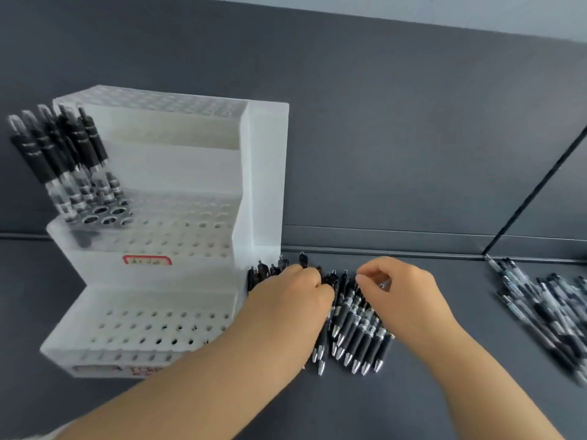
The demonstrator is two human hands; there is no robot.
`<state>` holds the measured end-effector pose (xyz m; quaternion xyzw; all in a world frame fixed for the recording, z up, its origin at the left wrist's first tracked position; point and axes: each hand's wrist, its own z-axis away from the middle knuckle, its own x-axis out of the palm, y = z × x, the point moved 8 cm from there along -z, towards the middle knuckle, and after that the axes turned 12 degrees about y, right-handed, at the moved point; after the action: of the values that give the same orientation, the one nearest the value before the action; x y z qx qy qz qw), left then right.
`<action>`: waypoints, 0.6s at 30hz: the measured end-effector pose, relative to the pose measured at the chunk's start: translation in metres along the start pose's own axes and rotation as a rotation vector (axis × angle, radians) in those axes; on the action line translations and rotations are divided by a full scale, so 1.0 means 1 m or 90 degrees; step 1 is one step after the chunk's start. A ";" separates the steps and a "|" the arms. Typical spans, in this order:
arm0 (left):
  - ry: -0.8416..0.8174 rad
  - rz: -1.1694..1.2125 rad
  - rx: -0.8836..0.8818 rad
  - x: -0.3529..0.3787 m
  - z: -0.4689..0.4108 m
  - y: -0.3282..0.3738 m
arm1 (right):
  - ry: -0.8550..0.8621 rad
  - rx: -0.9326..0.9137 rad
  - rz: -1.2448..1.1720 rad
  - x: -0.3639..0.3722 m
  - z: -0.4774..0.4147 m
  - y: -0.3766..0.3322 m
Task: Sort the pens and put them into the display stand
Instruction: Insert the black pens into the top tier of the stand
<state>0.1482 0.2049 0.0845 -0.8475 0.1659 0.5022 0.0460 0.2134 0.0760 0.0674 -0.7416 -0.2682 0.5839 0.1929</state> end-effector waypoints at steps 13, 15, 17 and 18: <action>-0.044 -0.087 -0.369 0.056 0.001 -0.027 | -0.137 -0.082 0.043 0.044 -0.008 0.007; -0.093 -0.157 -0.374 0.061 -0.005 -0.033 | -0.128 -0.079 0.059 0.054 -0.026 0.008; -0.132 -0.190 -0.395 0.067 -0.013 -0.041 | -0.142 -0.085 0.146 0.066 -0.043 0.012; -0.147 -0.203 -0.401 0.071 -0.017 -0.044 | -0.160 -0.096 0.206 0.072 -0.049 0.014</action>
<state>0.2082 0.2257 0.0279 -0.7729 -0.1376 0.6075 -0.1210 0.2760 0.1113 0.0159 -0.7085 -0.2104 0.6736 0.0060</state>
